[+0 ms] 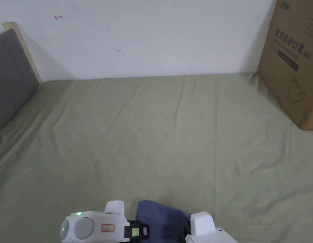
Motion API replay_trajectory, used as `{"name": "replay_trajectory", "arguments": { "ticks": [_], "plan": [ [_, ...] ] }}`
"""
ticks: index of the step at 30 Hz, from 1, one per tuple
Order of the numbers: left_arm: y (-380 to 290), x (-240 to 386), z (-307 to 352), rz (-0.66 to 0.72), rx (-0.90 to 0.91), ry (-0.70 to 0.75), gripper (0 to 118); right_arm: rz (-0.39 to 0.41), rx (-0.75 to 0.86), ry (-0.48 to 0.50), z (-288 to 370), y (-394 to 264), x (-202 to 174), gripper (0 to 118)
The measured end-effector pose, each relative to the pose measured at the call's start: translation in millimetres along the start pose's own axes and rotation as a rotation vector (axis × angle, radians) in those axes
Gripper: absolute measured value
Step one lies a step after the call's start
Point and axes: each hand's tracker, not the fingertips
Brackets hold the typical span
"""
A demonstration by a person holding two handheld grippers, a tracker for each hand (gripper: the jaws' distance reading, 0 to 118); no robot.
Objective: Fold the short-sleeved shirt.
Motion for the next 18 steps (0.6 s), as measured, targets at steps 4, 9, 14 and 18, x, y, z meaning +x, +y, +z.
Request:
{"name": "replay_trajectory", "arguments": {
  "ticks": [4,9,14,18],
  "plan": [
    [23,-26,42,-0.053,0.041,0.107,19,0.01,0.108,-0.034,26,37,11,0],
    [49,-94,103,-0.017,0.07,0.285,19,0.01,0.198,-0.112,43,73,25,0],
    [71,-176,155,0.059,0.064,0.441,19,-0.01,0.246,-0.143,45,97,36,0],
    [82,-226,185,0.125,0.063,0.54,19,0.023,0.249,-0.188,38,112,34,0]
  ]
}}
